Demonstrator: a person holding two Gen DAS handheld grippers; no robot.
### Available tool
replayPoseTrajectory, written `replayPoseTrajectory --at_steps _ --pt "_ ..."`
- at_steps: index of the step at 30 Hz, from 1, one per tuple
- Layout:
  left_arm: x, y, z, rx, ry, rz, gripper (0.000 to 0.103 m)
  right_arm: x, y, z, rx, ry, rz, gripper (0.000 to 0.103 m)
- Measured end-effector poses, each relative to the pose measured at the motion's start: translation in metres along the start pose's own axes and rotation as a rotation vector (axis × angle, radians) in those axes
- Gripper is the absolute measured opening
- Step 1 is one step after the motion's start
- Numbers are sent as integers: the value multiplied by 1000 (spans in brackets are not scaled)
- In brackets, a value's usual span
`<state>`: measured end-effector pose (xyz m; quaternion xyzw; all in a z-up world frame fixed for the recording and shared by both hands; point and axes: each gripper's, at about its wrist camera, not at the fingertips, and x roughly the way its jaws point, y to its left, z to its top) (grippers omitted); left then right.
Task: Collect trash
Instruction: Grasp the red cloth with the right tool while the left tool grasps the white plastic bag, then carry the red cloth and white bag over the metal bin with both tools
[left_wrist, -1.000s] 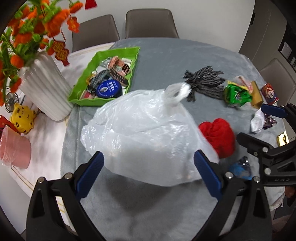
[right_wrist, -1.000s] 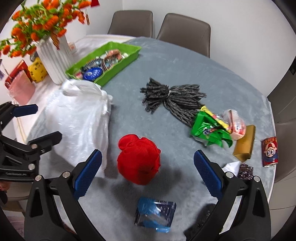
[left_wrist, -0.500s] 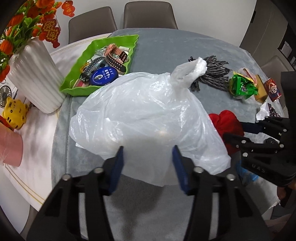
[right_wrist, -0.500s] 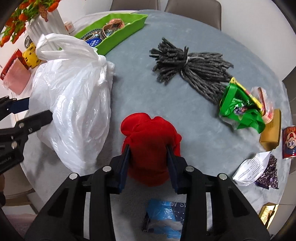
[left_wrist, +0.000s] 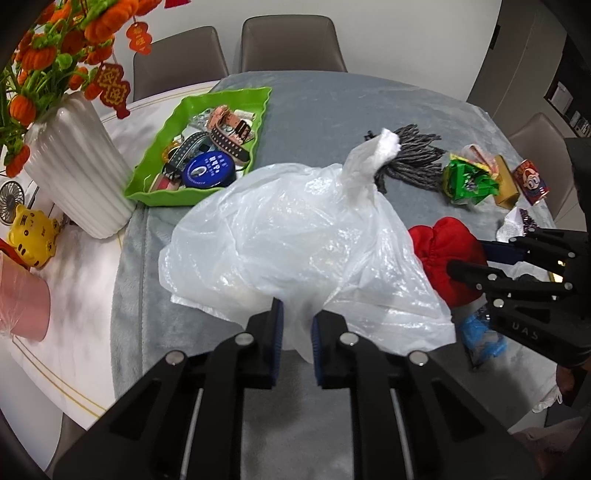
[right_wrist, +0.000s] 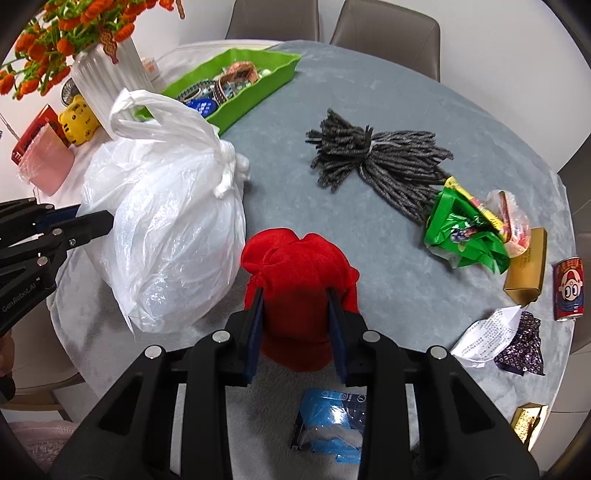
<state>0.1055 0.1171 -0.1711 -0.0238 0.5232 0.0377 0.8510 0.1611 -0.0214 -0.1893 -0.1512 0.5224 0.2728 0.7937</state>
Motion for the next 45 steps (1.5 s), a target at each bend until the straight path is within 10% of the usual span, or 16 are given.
replayPoseTrajectory --at_steps 26,45 --pt "-55 -85 31 217 -133 -132 10 -107 -65 -53 262 -173 -131 30" --pt "-104 -397 -5 754 -188 -502 10 -260 -218 -304 810 -266 -481 30"
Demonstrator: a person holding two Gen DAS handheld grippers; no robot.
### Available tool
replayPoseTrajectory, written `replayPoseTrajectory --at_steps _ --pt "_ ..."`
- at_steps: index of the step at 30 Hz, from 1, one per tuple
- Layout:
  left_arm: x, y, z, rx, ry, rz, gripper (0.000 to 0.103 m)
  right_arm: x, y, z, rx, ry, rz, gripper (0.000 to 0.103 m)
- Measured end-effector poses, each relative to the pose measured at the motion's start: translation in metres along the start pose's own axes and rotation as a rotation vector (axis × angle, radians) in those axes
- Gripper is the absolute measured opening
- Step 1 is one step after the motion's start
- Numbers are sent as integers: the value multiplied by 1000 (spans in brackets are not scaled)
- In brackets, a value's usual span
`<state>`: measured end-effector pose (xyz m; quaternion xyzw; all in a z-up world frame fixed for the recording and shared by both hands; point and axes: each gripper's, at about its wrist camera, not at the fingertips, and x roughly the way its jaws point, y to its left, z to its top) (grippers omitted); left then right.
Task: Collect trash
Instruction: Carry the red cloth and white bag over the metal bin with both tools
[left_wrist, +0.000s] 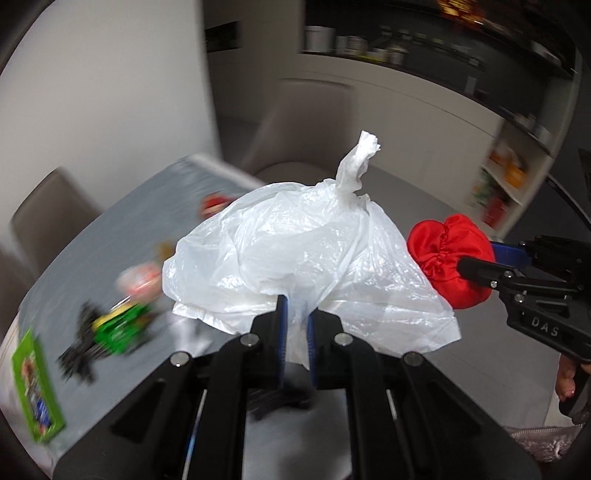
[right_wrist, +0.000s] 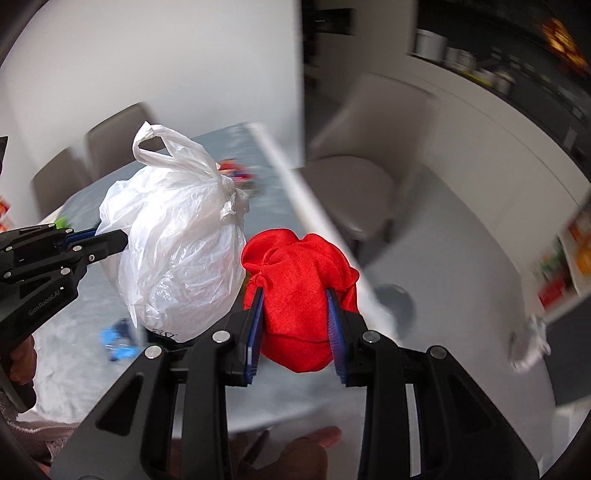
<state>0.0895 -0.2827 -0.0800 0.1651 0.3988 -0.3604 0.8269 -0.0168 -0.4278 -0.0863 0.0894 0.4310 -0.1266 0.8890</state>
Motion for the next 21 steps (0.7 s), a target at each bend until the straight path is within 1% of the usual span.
replayPoseTrajectory --at_steps 5,7,8,11,12,15,16,19,21 --pt "31 -85 24 78 0 -110 10 -17 -90 -23 96 7 -94 30" --pt "45 -112 33 95 8 -144 10 -22 -109 -31 118 15 -114 30" --pt "52 -132 37 104 13 -162 10 -23 -124 -35 129 22 -125 30" --pt "69 -171 44 128 32 -191 10 -21 -159 -41 161 40 -143 30" --pt "78 -181 47 135 46 -200 10 -20 -169 -43 171 45 -144 30" --pt "96 -194 54 144 86 -220 10 -15 -200 -46 202 59 -137 30" --pt "103 -200 58 148 97 -222 10 -13 -211 -47 207 64 -133 30" --pt "126 -214 72 156 126 -222 10 -6 -228 -46 220 80 -123 30" --pt "145 -222 83 158 144 -224 10 8 -247 -43 231 95 -115 30"
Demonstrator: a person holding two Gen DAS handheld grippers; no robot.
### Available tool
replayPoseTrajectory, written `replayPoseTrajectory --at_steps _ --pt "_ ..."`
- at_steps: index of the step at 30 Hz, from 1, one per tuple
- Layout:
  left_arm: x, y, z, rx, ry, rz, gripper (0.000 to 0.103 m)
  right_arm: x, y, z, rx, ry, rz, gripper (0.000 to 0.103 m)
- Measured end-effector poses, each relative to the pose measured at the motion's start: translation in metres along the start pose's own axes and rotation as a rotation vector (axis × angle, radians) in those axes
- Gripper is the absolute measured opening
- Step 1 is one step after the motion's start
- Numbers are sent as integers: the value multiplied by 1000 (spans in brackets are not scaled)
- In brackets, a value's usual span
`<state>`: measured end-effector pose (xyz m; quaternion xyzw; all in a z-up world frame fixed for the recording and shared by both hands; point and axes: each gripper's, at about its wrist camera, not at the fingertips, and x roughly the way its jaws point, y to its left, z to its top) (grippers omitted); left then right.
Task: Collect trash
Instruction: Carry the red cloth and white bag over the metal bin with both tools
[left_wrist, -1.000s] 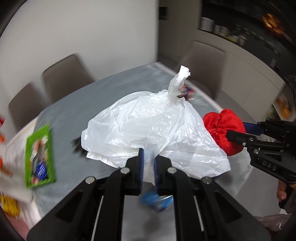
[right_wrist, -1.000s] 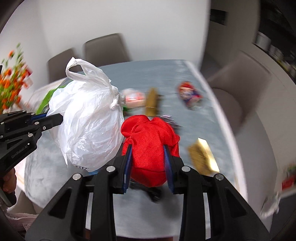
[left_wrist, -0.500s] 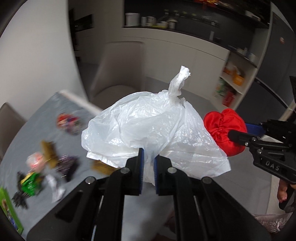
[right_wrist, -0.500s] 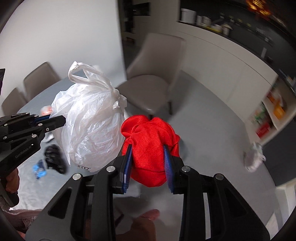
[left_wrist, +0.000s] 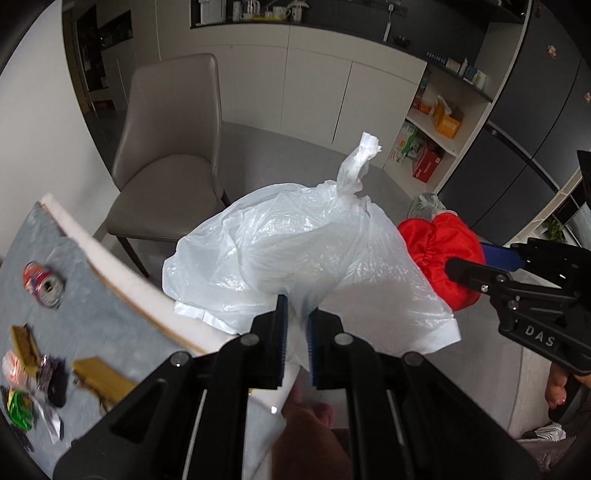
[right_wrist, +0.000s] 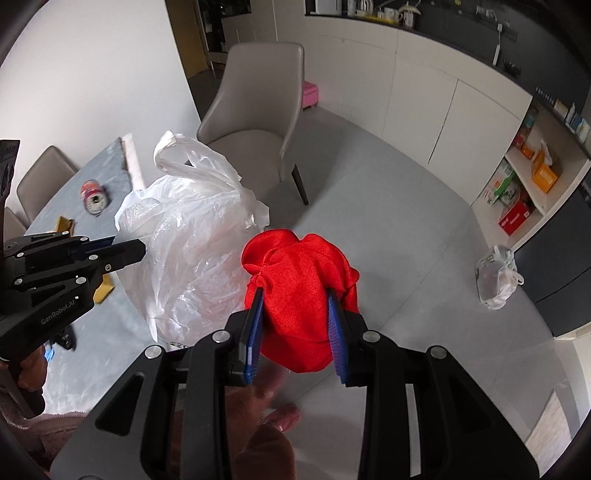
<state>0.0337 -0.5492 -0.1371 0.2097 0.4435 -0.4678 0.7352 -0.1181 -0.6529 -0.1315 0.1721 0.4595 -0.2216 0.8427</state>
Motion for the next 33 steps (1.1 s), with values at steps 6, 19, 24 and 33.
replayPoseTrajectory --at_steps 6,19,24,33 --pt "64 6 38 -18 57 -6 10 58 -28 34 4 60 0 30" --pt "230 16 65 -98 145 13 11 201 -91 72 -32 170 20 30" --pt "269 18 72 -119 150 37 17 238 -100 74 -63 205 37 30" --pt "298 31 62 -136 191 42 34 284 -96 84 -83 237 67 30"
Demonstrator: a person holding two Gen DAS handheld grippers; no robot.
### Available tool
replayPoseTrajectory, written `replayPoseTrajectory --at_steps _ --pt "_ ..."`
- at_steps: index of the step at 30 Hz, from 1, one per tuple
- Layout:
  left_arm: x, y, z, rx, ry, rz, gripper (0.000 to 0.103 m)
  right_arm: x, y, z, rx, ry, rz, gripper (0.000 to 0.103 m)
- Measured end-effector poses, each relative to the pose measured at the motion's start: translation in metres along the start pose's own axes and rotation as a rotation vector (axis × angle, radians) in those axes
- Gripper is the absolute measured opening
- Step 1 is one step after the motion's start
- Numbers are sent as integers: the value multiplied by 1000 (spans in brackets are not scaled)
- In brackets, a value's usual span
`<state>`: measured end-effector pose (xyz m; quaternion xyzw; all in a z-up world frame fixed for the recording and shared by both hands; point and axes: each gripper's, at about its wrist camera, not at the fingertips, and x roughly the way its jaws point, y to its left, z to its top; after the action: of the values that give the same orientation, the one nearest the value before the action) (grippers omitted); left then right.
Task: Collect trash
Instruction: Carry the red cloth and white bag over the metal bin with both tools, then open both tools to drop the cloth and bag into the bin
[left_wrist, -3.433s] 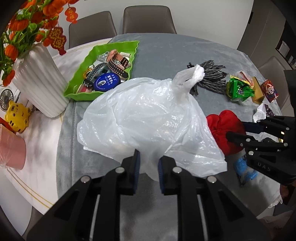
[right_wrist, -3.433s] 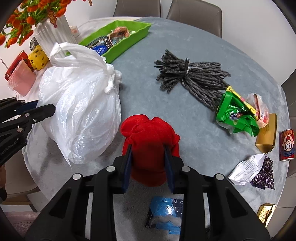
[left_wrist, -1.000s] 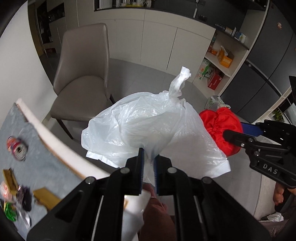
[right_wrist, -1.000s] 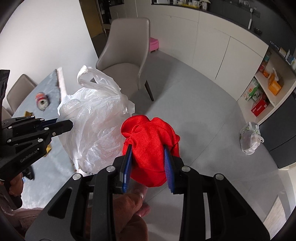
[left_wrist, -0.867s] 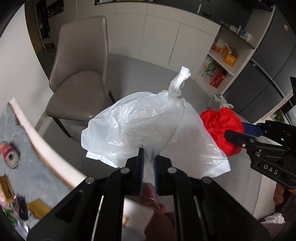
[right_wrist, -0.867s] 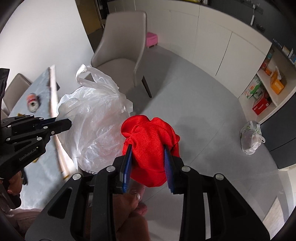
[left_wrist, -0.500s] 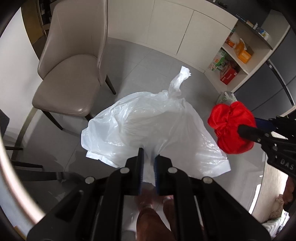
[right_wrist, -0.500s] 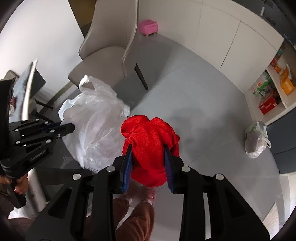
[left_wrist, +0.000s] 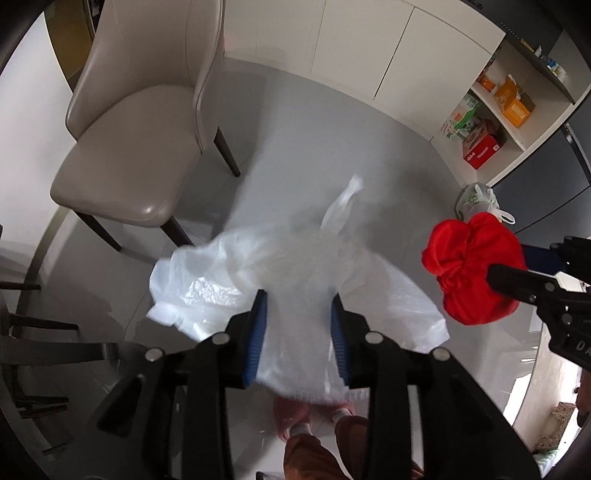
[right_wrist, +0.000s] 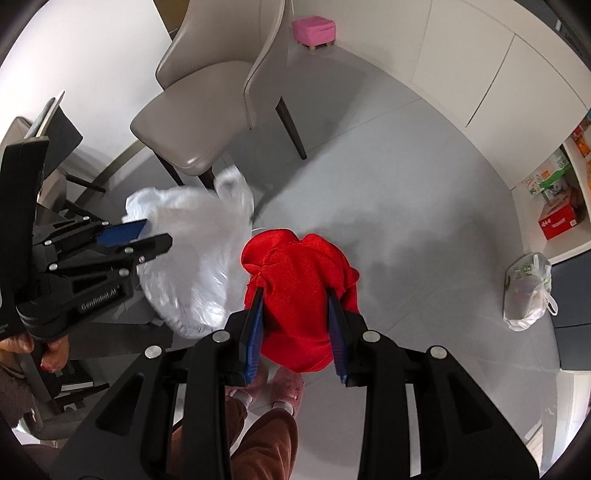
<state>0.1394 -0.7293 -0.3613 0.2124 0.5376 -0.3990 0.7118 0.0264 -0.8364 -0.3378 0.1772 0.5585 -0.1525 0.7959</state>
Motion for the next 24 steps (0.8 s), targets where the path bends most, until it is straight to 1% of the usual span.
replayPoseTrajectory --at_steps 3,9,10,12,13,14,15,24 --pt "2 2 3 -10 3 -16 33 8 2 6 -1 5 12 30" --pt "8 6 8 1 8 -20 34 10 -3 8 6 13 21 30" --pt "10 6 11 3 15 -18 37 11 -3 8 9 15 21 30" --pt "10 7 15 3 10 -16 53 11 -6 11 14 15 19 30" --pt "10 7 15 2 6 -15 57 11 -7 12 18 15 18 30" --pt "9 7 18 1 1 -16 64 12 -5 10 21 14 17 30" --pt "9 8 19 0 -2 -16 67 11 -6 11 23 15 15 30" --pt "9 14 21 -22 5 -9 67 22 -1 14 26 32 24 30"
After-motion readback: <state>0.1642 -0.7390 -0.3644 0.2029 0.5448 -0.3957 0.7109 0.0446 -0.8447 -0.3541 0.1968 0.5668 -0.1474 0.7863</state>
